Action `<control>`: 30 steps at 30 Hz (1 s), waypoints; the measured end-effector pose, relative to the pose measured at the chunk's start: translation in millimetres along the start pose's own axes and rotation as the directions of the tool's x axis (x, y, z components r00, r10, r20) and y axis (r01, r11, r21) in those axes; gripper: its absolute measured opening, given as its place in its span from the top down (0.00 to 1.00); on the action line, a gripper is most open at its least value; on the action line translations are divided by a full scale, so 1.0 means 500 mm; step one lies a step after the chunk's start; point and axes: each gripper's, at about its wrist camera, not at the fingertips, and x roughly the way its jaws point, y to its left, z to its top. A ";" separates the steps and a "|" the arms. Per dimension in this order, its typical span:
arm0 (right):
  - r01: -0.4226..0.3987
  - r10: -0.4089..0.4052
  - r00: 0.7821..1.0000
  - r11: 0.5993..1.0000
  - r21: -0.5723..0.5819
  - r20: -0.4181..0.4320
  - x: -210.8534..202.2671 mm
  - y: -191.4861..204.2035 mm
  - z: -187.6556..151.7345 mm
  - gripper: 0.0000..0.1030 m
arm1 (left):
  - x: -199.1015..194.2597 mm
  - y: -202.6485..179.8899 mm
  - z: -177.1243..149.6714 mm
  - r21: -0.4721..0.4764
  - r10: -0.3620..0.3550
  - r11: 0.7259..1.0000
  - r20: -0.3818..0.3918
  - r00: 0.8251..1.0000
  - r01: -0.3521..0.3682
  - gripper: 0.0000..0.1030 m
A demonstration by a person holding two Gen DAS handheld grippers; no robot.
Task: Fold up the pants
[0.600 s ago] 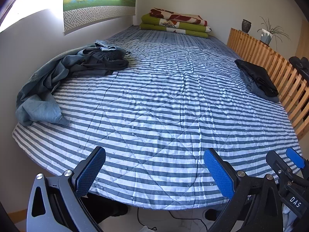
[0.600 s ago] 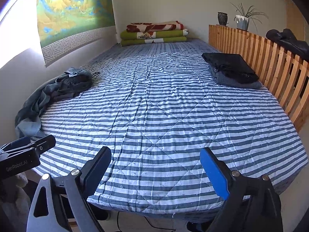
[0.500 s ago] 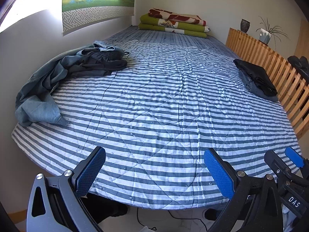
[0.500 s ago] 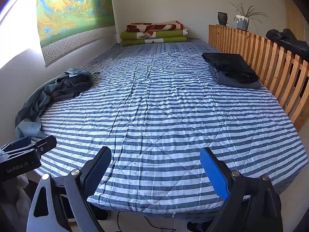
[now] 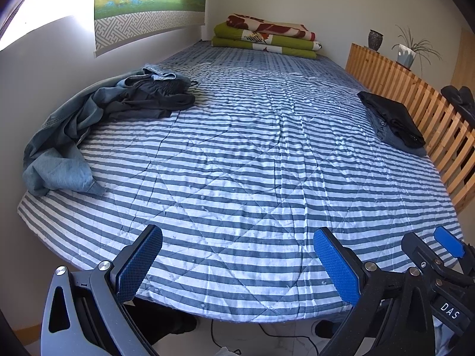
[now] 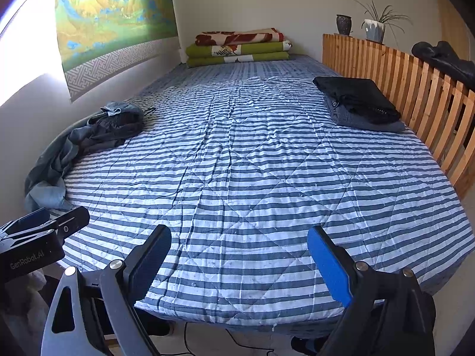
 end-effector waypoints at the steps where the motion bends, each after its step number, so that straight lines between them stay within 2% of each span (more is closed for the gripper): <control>1: -0.001 0.001 1.000 1.000 -0.001 0.000 0.000 0.001 0.002 0.12 | 0.000 0.000 0.000 0.000 -0.001 1.000 0.000 1.000 0.001 0.00; 30: 0.009 -0.009 1.000 1.000 -0.023 -0.003 0.010 0.022 0.015 0.12 | 0.007 0.027 0.011 -0.012 -0.002 1.000 0.010 1.000 0.003 0.00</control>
